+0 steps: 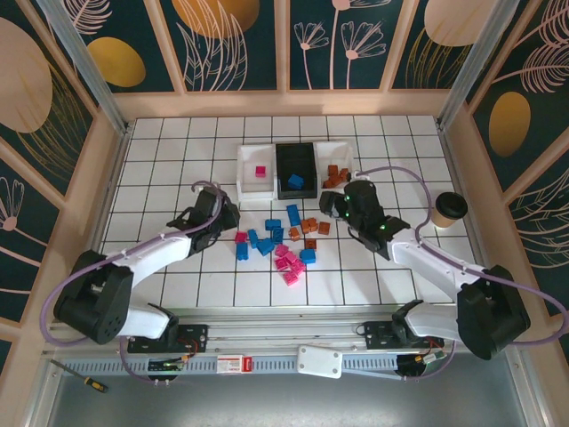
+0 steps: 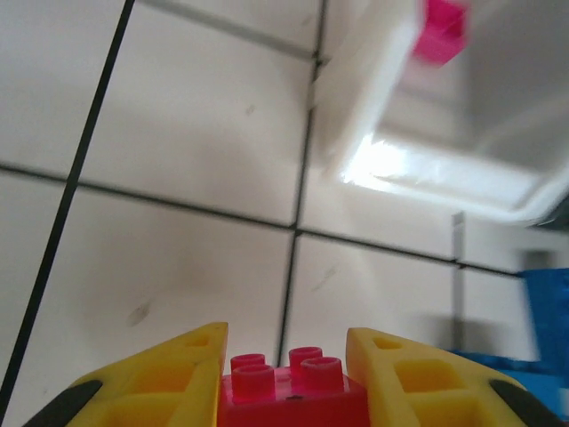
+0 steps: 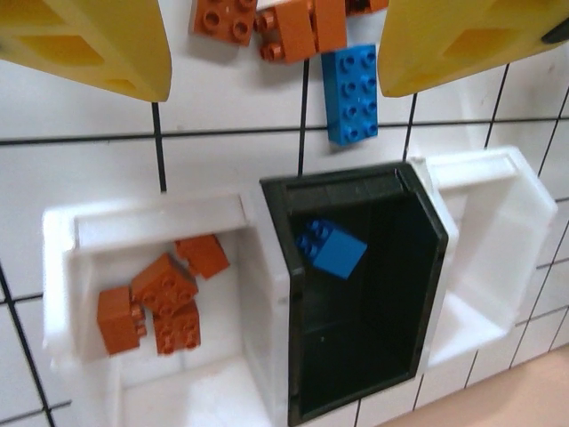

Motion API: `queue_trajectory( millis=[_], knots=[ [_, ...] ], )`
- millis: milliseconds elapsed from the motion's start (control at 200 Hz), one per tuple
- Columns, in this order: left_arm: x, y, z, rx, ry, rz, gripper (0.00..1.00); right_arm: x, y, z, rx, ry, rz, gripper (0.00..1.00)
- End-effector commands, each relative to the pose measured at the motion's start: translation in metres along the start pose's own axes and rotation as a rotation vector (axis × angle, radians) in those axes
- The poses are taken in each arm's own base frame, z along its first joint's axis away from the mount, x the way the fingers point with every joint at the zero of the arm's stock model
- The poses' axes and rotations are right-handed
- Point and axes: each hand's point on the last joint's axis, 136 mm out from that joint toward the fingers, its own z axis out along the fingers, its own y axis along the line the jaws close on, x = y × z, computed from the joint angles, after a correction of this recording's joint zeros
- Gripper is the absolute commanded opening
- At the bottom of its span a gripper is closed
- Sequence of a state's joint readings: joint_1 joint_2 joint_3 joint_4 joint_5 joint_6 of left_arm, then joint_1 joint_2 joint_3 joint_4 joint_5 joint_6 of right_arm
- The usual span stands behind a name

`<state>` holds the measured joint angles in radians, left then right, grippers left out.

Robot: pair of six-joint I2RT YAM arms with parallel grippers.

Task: Sort the legos into containers by color
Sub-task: Pick up the lego from the center of the table, then place the lego in the container.

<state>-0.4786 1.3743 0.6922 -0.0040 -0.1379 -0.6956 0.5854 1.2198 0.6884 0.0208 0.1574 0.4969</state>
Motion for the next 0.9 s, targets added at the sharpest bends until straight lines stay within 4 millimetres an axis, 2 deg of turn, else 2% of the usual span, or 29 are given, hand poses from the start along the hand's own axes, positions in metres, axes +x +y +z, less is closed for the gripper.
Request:
queue_trajectory(
  millis=[0,85,120,135,160,295,350,380,495,616,746,891],
  knots=[
    [-0.045,-0.044,-0.02,0.103,-0.073,0.034,0.32,0.01,0.004,-0.004,-0.018,-0.008,0.026,0.63],
    [-0.067,-0.066,-0.019,0.128,-0.092,0.047,0.32,0.023,0.002,-0.003,-0.009,0.012,0.023,0.63],
    [-0.068,-0.069,-0.012,0.124,-0.085,0.051,0.32,0.028,0.001,-0.003,-0.004,0.019,0.024,0.63],
    [-0.08,-0.078,-0.014,0.139,-0.105,0.051,0.32,0.029,0.001,-0.003,-0.004,0.021,0.024,0.63],
    [-0.085,-0.083,-0.011,0.142,-0.112,0.052,0.32,0.032,0.0,-0.003,-0.001,0.025,0.026,0.63],
    [-0.103,-0.098,0.021,0.111,-0.113,0.073,0.32,0.043,0.0,-0.007,-0.007,0.045,0.025,0.63],
    [-0.108,-0.101,0.034,0.089,-0.11,0.085,0.31,0.048,0.001,-0.009,-0.008,0.055,0.019,0.63],
    [-0.103,-0.099,0.05,0.062,-0.086,0.094,0.31,0.049,0.001,-0.011,-0.009,0.057,0.018,0.63],
    [-0.099,-0.101,0.081,0.032,-0.045,0.112,0.32,0.056,0.001,-0.017,-0.017,0.064,0.018,0.63],
    [-0.099,-0.105,0.101,0.02,-0.025,0.115,0.46,0.068,0.001,-0.021,-0.039,0.089,0.022,0.64],
    [-0.109,-0.116,0.102,0.042,-0.035,0.11,0.61,0.081,-0.002,-0.024,-0.045,0.119,0.023,0.65],
    [-0.121,-0.135,0.079,0.129,-0.059,0.095,0.73,0.091,-0.004,-0.026,-0.049,0.142,0.03,0.65]
  ],
)
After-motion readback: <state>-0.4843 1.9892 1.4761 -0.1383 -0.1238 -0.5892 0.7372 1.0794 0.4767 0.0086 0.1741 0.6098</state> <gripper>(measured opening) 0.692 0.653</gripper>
